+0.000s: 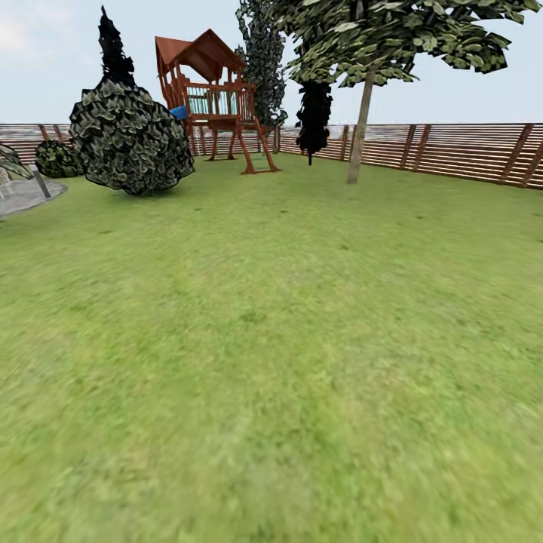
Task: Take the three Easter eggs out of the wicker basket on the lawn in the garden, then place them on the lawn next to a single tree (choose any tree) so that all three eggs are next to the same tree and none are left in the basket.
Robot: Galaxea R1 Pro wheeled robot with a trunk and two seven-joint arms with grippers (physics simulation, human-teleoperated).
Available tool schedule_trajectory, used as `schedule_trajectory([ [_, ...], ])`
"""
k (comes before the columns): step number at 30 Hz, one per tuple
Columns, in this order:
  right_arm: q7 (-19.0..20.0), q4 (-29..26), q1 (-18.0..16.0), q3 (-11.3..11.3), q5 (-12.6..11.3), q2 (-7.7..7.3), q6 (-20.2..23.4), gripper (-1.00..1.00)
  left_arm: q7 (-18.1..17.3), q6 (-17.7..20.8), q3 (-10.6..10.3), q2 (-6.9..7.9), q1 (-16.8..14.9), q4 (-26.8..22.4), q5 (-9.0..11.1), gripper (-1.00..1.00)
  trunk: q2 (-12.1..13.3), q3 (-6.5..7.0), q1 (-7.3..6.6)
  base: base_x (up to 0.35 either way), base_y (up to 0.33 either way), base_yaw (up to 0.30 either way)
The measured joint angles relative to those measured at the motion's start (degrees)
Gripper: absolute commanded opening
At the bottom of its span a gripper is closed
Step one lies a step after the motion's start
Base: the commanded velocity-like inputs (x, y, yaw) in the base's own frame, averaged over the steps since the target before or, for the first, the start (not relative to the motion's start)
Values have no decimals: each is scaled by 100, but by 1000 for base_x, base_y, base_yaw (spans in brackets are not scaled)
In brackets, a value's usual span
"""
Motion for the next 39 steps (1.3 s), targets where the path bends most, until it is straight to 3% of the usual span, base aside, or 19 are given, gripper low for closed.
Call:
schedule_trajectory([
  [39, 0, 7, 0, 5, -10, 2, 0, 100, 3, 0, 0, 2, 1, 0, 2, 100, 0, 0, 0, 339, 0, 0],
])
